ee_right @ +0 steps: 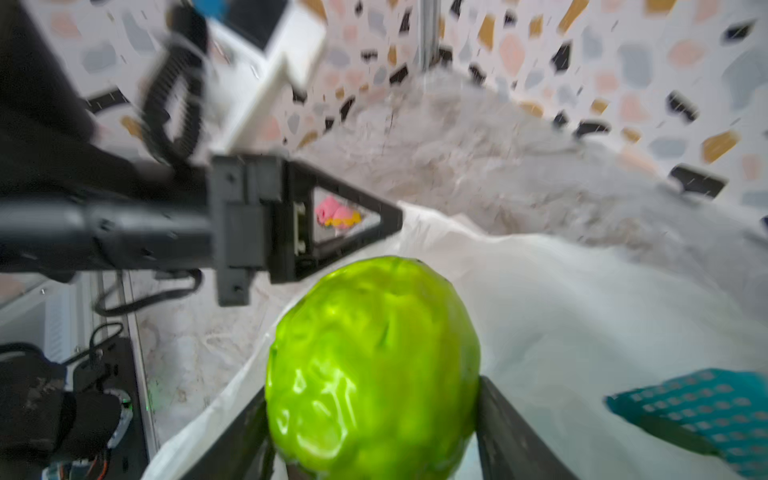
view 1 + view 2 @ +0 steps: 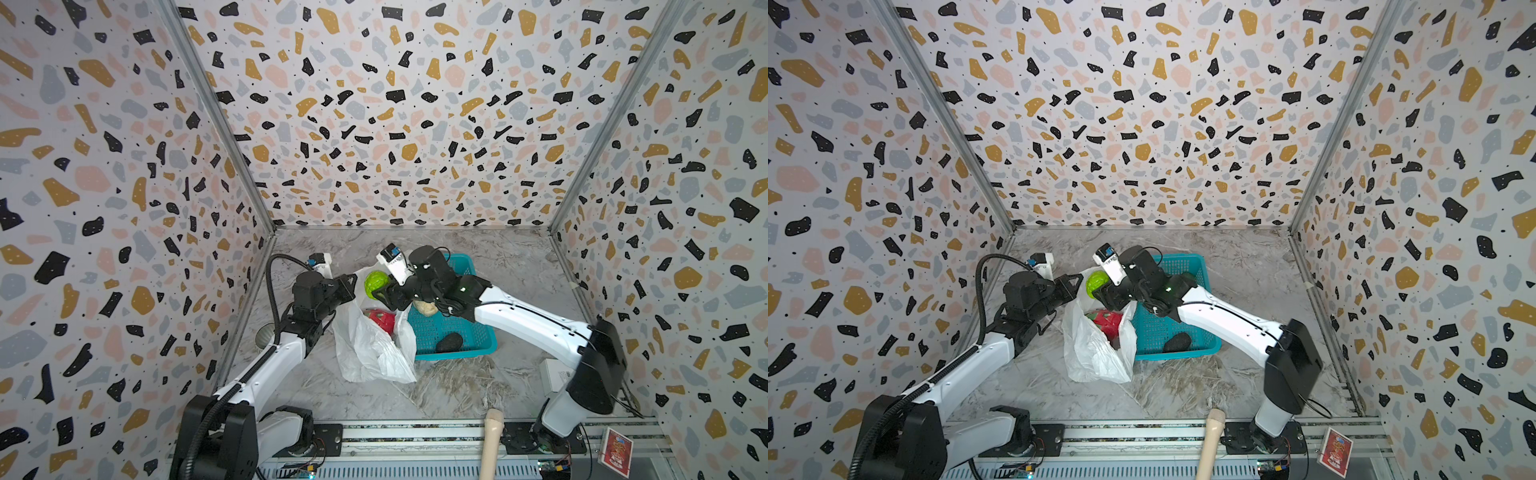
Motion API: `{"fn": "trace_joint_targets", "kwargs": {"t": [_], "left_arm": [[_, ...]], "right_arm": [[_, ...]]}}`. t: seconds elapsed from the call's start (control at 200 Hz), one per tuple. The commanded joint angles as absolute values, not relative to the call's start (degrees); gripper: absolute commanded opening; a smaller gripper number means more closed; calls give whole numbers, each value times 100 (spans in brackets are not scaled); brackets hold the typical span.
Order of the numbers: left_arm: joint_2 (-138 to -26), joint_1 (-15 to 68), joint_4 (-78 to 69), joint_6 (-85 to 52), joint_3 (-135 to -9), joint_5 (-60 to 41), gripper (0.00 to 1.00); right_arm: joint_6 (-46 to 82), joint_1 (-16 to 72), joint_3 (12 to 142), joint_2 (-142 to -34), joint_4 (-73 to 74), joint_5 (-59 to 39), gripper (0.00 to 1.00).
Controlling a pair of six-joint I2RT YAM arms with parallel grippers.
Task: Place the fruits into the plastic bag
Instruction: 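Carry the custard apple into the bag opening and release it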
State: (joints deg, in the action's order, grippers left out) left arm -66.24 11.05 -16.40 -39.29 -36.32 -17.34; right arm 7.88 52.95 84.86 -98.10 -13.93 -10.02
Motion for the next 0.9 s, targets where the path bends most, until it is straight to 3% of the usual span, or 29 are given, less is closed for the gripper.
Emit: {"fn": "trace_joint_targets", "kwargs": {"t": [0.0, 0.07, 0.18, 0.421, 0.896], "left_arm": [[-6467, 1134, -1600, -3729, -3898, -1635, 0], [-6454, 1129, -1582, -3718, -3910, -1626, 0], [-6460, 1138, -1582, -3714, -3894, -1627, 0], [-6489, 1143, -1599, -3683, -3879, -1609, 0], [-6504, 1143, -1661, -3680, -3797, -1569, 0]], "right_arm": [[827, 5300, 8938, -10221, -2312, -1491, 44], [792, 5300, 9060, -10470, -2552, -1485, 49], [786, 5300, 9132, -10651, -2731, -1396, 66], [784, 5297, 8940, -10297, -2487, -1241, 91], [629, 5291, 8480, -9271, -1812, -1204, 96]]}}
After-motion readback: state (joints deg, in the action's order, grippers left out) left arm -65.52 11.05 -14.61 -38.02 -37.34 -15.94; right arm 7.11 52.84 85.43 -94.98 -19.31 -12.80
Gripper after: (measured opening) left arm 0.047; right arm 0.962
